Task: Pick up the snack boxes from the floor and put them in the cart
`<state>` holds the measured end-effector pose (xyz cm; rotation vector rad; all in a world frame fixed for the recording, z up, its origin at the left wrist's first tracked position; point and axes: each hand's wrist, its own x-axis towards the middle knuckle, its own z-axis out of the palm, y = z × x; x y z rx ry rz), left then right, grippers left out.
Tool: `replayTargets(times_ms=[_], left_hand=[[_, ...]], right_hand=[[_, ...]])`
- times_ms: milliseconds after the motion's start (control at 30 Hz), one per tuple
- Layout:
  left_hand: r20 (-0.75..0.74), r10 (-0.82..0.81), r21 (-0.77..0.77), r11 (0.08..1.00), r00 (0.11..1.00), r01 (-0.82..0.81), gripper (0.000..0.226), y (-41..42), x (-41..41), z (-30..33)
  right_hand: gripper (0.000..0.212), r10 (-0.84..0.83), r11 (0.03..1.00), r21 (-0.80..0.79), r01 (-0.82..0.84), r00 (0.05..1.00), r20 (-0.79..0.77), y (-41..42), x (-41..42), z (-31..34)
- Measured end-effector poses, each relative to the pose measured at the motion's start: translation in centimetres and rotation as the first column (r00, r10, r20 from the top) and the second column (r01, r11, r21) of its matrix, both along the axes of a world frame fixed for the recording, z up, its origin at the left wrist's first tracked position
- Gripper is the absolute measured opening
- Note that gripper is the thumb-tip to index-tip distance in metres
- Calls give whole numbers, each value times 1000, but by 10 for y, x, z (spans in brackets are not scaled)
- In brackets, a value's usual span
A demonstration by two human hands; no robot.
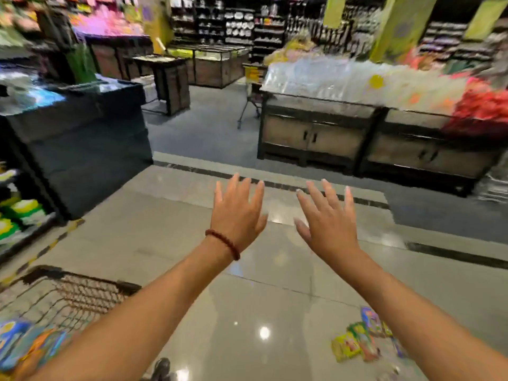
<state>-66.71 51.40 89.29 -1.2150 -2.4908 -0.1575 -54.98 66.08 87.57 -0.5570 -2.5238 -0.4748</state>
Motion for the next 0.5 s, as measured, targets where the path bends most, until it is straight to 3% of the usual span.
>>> replayTargets(times_ms=[233,500], left_hand=[[-40,-267,-27,964,963,266,69,121,88,25],[14,-416,-87,905,909,415,68,233,106,-4]], right_hand=[[63,-342,939,-42,342,940,19,96,128,24],[63,-537,831,-109,546,837,104,179,187,-23]])
